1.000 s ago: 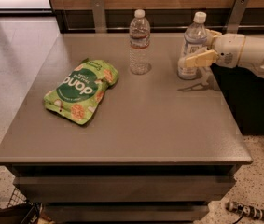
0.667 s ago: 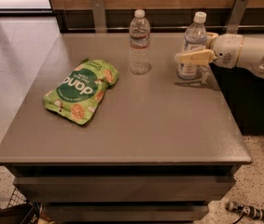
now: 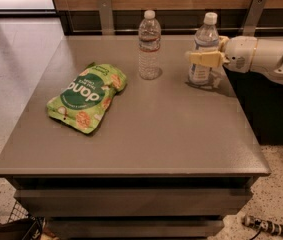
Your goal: Pick blue plastic bottle
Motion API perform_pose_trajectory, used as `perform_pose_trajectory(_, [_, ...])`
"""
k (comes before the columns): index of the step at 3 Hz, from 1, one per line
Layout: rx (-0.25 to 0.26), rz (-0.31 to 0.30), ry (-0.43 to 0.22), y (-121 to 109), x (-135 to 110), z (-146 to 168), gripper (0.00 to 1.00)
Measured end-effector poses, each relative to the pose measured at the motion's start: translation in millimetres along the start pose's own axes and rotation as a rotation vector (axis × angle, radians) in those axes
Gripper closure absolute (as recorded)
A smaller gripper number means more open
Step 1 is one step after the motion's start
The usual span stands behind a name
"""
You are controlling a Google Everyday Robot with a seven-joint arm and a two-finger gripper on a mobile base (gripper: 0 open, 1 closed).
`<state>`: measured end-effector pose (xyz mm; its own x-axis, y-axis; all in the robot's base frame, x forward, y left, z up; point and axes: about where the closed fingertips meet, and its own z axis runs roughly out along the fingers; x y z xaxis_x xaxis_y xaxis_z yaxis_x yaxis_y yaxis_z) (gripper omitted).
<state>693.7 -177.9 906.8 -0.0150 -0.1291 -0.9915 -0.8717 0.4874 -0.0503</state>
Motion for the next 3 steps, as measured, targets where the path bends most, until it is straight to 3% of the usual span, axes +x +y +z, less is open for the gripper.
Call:
perform_pose_trajectory(1, [-0.007,0.000,-0.001,1.7,-0.3,4.1,0.98])
perform_pose_trajectory(2, [-0.009,0.000,-0.001,2.1,-0.4,5.2,1.00])
perform_pose_trajectory(3, [-0.026,-0.020,0.025,4.3,-19.8,12.3,1.00])
